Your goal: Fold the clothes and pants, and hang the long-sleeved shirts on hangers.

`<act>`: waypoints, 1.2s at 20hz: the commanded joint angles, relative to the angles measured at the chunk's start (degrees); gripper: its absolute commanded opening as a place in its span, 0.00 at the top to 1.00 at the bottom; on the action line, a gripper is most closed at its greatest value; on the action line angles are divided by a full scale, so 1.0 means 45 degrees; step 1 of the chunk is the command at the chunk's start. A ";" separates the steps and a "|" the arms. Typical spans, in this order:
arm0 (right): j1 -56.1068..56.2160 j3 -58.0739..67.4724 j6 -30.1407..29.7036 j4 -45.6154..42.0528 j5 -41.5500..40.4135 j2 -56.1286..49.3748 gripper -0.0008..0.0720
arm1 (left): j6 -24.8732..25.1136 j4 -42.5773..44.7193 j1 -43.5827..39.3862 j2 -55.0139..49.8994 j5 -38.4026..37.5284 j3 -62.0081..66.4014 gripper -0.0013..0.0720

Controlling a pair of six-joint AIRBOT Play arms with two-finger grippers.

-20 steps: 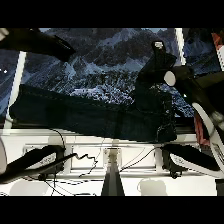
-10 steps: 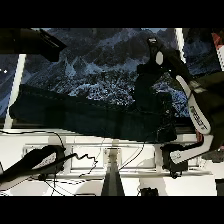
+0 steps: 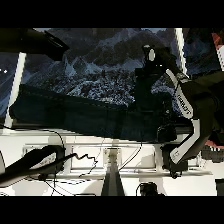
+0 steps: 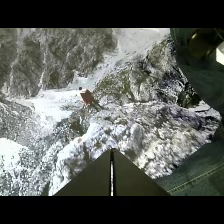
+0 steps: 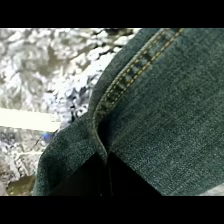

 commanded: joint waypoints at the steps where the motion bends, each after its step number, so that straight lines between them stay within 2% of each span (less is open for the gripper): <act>1: 0.0034 0.1005 -0.0180 -0.0073 0.0272 -0.0102 0.96 | 0.0000 0.0000 0.0015 -0.0141 0.0000 -0.0005 0.96; 4: 0.0461 0.2225 -0.1161 0.0602 0.1005 0.0457 0.96 | -0.0005 0.0000 0.0015 -0.0141 -0.0005 -0.0005 0.96; 8: 0.1802 0.2603 -0.4386 0.2973 0.0612 0.2254 0.96 | -0.0005 0.0000 0.0015 -0.0097 -0.0034 -0.0005 0.96; 10: 0.2550 0.2603 -0.5144 0.3847 0.0661 0.3337 0.96 | -0.0005 0.0000 0.0015 0.0005 -0.0117 -0.0005 0.96; 14: 0.3288 0.2599 -0.5377 0.3857 0.1899 0.5236 0.96 | -0.0005 0.0155 0.0019 0.0491 -0.0146 -0.0005 0.96; 17: 0.2909 0.1875 -0.5357 0.1894 0.4099 0.5756 0.96 | -0.0413 0.1025 0.0019 0.0568 -0.0393 -0.0029 0.96; 19: 0.2166 0.0641 -0.5362 0.1583 0.4959 0.5756 0.96 | -0.0622 0.1224 0.0019 0.0515 -0.0384 -0.0529 0.96; 22: 0.0772 -0.1923 -0.5343 0.1501 0.4454 0.5741 0.96 | -0.0685 0.0588 0.0015 0.0515 0.0447 -0.2584 0.96; 24: -0.0185 -0.3274 -0.5056 0.1384 0.3871 0.5741 0.96 | -0.0957 -0.0962 0.0000 0.0491 0.1972 -0.4405 0.96</act>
